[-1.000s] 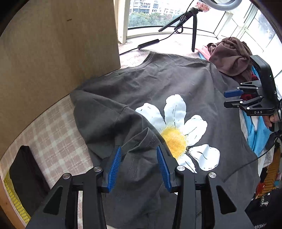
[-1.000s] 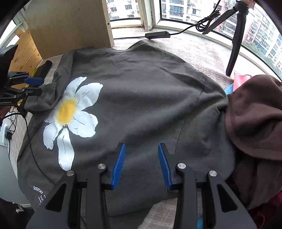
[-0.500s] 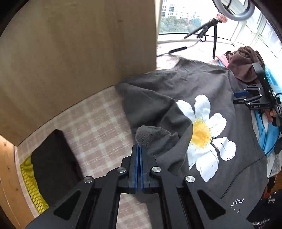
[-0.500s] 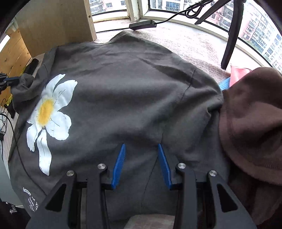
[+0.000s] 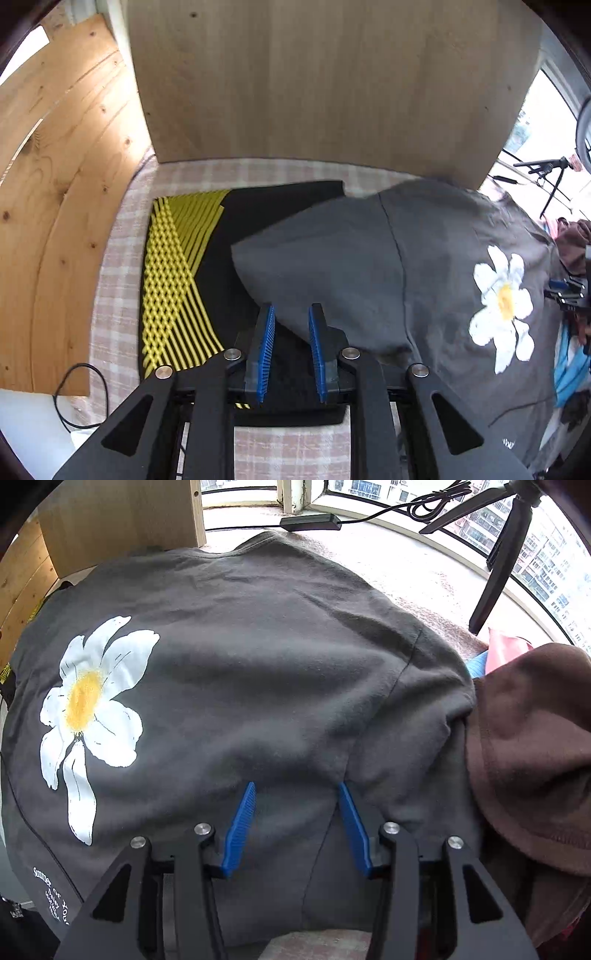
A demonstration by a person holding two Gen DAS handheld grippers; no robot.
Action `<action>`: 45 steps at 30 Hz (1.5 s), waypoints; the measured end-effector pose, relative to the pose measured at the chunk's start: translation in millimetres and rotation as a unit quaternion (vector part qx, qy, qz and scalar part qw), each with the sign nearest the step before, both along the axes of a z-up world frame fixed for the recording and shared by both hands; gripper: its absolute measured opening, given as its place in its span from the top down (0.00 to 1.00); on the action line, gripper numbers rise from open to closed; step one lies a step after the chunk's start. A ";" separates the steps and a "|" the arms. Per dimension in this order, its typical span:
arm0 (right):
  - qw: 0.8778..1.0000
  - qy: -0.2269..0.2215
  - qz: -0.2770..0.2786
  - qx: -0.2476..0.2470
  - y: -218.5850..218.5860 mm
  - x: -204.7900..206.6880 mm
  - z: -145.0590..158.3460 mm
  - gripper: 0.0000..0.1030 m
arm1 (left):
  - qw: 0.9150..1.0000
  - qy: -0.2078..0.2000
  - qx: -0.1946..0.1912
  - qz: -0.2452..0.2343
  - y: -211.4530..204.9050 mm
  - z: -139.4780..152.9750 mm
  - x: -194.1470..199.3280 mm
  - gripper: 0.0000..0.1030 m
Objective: Fold clothes
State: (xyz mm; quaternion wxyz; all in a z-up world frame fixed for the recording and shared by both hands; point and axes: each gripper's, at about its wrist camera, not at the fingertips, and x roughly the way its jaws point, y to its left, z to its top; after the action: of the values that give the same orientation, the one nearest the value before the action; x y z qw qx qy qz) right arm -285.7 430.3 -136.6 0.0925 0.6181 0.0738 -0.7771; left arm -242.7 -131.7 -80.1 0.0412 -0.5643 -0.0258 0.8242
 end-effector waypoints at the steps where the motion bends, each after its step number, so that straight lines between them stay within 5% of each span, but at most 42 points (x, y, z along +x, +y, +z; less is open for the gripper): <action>1: 1.000 -0.001 -0.003 0.001 -0.3 -0.5 0.1 0.54 | 1.000 -0.006 -0.001 -0.015 10.2 -6.6 5.9 0.80; 6: 0.999 0.022 0.017 -0.025 -37.2 4.0 25.0 0.54 | 0.999 -0.020 -0.024 -0.036 25.4 -26.2 23.3 0.79; 10: 0.986 0.058 0.132 -0.084 -148.8 8.0 64.2 0.54 | 1.000 -0.014 -0.009 0.003 -0.4 -23.5 27.1 0.79; 14: 0.957 0.071 0.237 -0.149 -272.2 15.3 74.6 0.54 | 0.999 -0.006 0.030 0.022 -24.0 -20.7 31.3 0.79; 18: 0.939 0.072 0.312 -0.128 -382.4 9.9 54.3 0.54 | 0.997 -0.008 0.068 0.018 -35.2 -27.8 25.9 0.79; 21: 0.934 0.083 0.343 -0.059 -432.8 8.2 29.3 0.54 | 0.996 -0.008 0.086 0.004 -36.2 -34.5 20.4 0.77; 23: 0.936 0.071 0.343 -0.036 -440.9 1.9 15.0 0.57 | 0.996 -0.012 0.090 -0.005 -34.6 -40.9 17.2 0.74; 25: 0.941 0.050 0.329 -0.055 -434.8 -6.0 13.0 0.97 | 0.995 -0.016 0.096 -0.015 -32.5 -46.5 15.4 0.74; 30: 0.950 0.014 0.257 -0.175 -400.3 -32.6 38.0 0.97 | 0.990 -0.008 0.132 -0.054 -14.6 -45.4 20.0 0.73; 37: 0.950 0.004 0.245 -0.195 -391.5 -37.3 48.0 0.97 | 0.995 0.023 0.075 -0.065 21.8 -41.3 0.0 0.66; 38: 0.950 0.004 0.246 -0.194 -393.3 -37.4 48.1 0.97 | 0.994 0.029 0.085 -0.056 20.6 -41.0 -3.5 0.68; 41: 0.950 0.006 0.245 -0.195 -396.8 -38.6 49.7 0.97 | 0.994 0.054 0.071 -0.057 14.6 -34.9 -3.7 0.95; 45: 0.944 -0.003 0.239 -0.228 -392.1 -41.0 56.5 0.97 | 0.993 0.090 0.006 -0.073 5.8 -5.3 8.8 0.97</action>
State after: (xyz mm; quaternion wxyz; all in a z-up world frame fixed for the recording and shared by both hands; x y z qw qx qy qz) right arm -326.7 38.2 -80.1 0.4144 0.5470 0.0401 -0.7263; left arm -233.9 -125.9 -85.4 0.1070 -0.4876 0.0143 0.8664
